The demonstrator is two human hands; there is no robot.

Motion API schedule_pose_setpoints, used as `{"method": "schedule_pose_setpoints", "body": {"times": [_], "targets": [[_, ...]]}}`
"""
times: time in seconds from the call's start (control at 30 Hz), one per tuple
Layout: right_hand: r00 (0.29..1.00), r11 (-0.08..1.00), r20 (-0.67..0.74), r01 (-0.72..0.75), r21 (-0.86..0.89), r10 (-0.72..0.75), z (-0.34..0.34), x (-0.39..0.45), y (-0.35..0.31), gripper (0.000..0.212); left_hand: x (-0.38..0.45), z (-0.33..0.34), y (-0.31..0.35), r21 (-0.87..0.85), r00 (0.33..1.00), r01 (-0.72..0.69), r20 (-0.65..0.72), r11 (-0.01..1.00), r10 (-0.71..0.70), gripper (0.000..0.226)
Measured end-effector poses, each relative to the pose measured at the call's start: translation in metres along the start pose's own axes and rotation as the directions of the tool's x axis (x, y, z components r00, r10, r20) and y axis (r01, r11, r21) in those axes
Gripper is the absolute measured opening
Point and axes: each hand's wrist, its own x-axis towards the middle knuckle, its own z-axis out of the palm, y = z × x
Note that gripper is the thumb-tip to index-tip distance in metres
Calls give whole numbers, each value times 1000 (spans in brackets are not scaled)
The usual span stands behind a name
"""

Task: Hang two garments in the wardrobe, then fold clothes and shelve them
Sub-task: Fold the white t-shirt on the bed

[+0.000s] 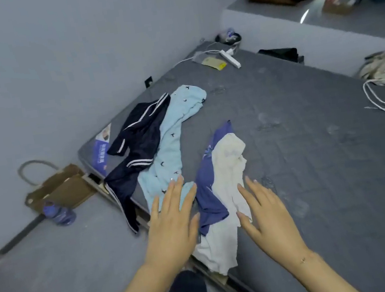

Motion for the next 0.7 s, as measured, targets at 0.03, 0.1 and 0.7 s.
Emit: {"method": "schedule_pose_setpoints", "body": {"times": [0.03,0.1,0.7], "targets": [[999,999,4,-44,3,44,8,12,15,57,24,17,-2,-27,999,-21,33,999,22,58],[991,991,12,-131,11,131,26,39,44,56,71,55,-7,-74,992,-52,113,996,60,57],[733,464,118,-538,704,670,278,303,238,43,348,421,-100,-170,878,22,475,985,62,65]]}}
